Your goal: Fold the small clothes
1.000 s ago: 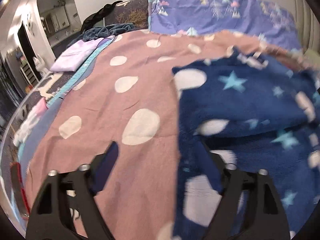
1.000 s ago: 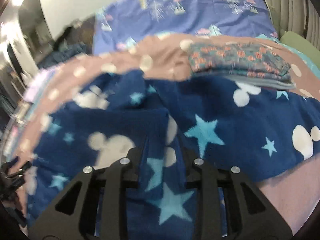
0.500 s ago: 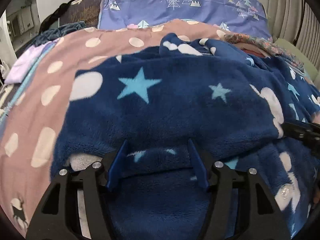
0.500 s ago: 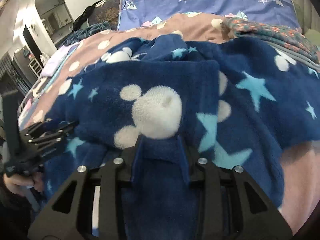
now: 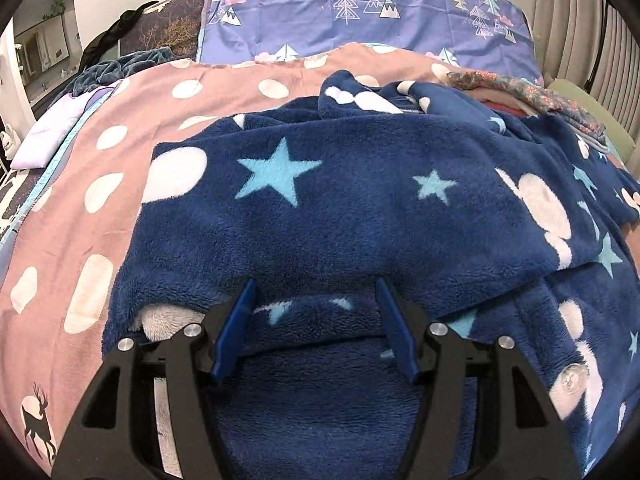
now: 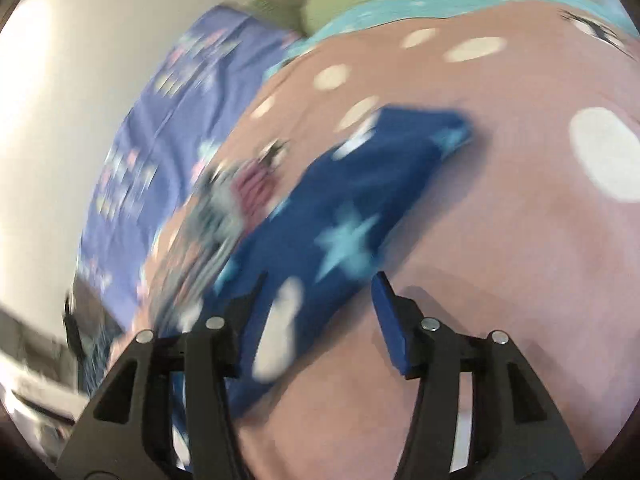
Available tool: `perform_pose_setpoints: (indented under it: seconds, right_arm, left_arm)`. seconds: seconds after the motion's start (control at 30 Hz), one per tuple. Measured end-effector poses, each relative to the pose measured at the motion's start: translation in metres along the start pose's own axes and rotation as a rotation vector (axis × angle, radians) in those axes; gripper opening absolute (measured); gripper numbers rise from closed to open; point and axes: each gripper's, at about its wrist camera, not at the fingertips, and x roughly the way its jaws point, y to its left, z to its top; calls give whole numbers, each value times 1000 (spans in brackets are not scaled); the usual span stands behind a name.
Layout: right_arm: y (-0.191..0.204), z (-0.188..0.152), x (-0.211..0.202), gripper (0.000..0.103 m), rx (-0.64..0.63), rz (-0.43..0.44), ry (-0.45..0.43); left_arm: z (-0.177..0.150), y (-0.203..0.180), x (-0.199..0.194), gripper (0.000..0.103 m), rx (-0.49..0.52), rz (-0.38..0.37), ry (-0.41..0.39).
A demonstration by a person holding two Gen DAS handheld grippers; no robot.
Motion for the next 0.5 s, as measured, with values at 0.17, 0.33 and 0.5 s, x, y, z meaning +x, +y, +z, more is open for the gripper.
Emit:
perform_pose_setpoints:
  seconds: [0.17,0.33,0.5]
  right_arm:
    - [-15,28,30,54,0,-57,-18]
    - [-27,41,37,20,116,-70,-58]
    - [26,23,14,10,-16,106,-59]
  left_arm:
    - [-1,0,-1,64,4,5,-4]
    - [-1,-2,0,64,-1,3,-7]
    - [-2,-1,0,64,-8,-8,-9]
